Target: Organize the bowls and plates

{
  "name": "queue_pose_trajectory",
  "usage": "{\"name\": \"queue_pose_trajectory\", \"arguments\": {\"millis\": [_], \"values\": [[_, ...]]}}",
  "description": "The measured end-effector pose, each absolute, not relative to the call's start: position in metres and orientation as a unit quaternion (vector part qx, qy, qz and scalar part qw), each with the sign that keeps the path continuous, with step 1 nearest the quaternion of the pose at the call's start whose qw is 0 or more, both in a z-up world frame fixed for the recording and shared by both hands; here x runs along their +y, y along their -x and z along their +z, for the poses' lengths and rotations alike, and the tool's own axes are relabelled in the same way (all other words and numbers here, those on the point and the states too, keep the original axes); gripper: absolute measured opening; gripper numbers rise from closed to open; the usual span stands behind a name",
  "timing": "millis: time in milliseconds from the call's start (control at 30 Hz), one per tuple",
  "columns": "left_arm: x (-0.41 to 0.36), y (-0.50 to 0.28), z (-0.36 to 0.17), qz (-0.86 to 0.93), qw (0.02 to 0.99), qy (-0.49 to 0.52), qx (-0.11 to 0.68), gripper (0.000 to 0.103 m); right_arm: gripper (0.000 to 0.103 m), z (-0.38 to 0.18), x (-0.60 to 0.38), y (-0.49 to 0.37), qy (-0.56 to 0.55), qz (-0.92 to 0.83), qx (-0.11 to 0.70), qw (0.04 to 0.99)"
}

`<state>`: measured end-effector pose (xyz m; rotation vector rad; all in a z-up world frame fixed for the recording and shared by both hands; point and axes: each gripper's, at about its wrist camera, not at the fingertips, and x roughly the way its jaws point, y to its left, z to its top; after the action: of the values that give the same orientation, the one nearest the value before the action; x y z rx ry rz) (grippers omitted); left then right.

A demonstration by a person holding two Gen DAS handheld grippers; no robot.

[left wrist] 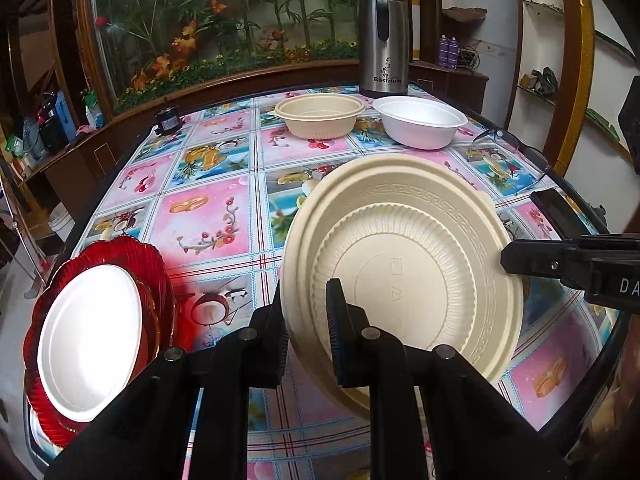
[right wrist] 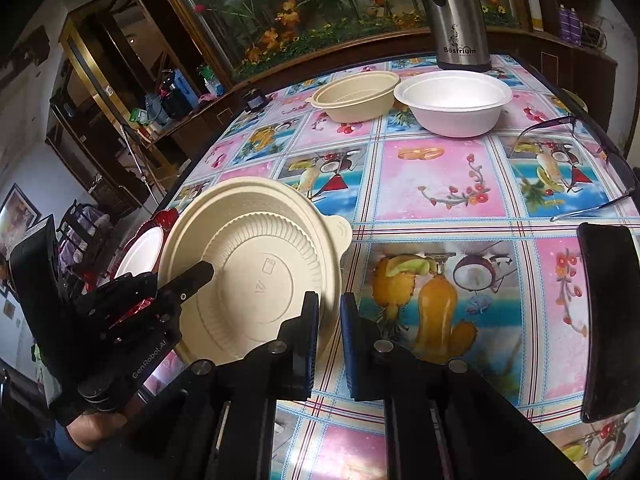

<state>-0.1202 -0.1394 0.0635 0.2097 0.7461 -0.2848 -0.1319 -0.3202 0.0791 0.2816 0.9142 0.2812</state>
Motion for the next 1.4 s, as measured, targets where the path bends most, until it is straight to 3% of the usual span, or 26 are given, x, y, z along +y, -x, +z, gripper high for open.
{"name": "queue_pose_trajectory", "arguments": {"millis": [833,1400], "values": [[-0.124,0.122,0.08,-0.122,0.927,-0.089,0.342,0.015,0.011,0.093,-0.304,0.127,-0.119,0.144,0.431,0.883],[-0.012,0.12,0.106,-0.023,0.948,-0.017,0.316,0.015,0.011,0.134,-0.19,0.083,-0.055,0.226,0.412,0.881]]}}
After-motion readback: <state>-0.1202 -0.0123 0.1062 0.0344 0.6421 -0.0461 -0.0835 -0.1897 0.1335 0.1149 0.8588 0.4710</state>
